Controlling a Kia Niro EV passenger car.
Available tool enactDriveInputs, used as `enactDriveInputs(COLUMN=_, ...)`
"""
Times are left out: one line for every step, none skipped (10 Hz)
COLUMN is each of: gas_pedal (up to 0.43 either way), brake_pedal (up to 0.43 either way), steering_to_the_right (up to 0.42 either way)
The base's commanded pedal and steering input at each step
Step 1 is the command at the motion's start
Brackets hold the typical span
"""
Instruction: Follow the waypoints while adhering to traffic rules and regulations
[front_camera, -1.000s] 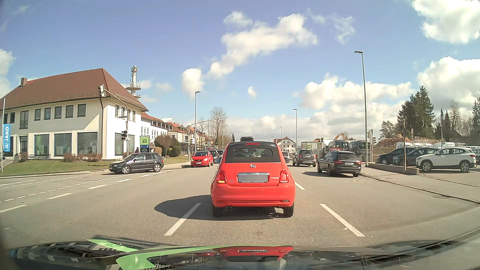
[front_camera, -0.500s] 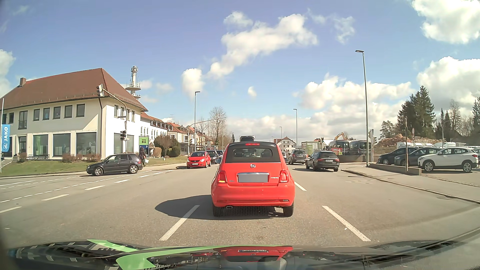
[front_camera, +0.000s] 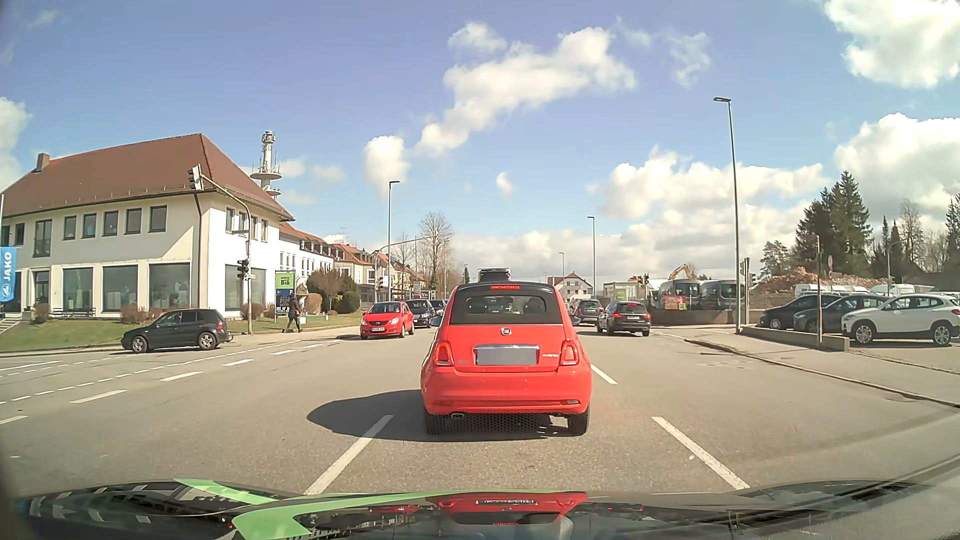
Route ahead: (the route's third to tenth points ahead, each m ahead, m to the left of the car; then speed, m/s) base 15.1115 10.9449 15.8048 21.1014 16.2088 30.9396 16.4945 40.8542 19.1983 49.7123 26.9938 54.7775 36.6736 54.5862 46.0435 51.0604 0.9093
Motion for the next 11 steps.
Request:
enactDriveInputs(gas_pedal=0.000, brake_pedal=0.140, steering_to_the_right=0.000)
enactDriveInputs(gas_pedal=0.000, brake_pedal=0.171, steering_to_the_right=0.000)
enactDriveInputs(gas_pedal=0.000, brake_pedal=0.201, steering_to_the_right=0.000)
enactDriveInputs(gas_pedal=0.000, brake_pedal=0.207, steering_to_the_right=0.000)
enactDriveInputs(gas_pedal=0.000, brake_pedal=0.201, steering_to_the_right=0.000)
enactDriveInputs(gas_pedal=0.000, brake_pedal=0.201, steering_to_the_right=-0.001)
enactDriveInputs(gas_pedal=0.000, brake_pedal=0.201, steering_to_the_right=0.000)
enactDriveInputs(gas_pedal=0.000, brake_pedal=0.207, steering_to_the_right=0.000)
enactDriveInputs(gas_pedal=0.000, brake_pedal=0.213, steering_to_the_right=0.000)
enactDriveInputs(gas_pedal=0.000, brake_pedal=0.220, steering_to_the_right=0.000)
enactDriveInputs(gas_pedal=0.000, brake_pedal=0.201, steering_to_the_right=0.000)
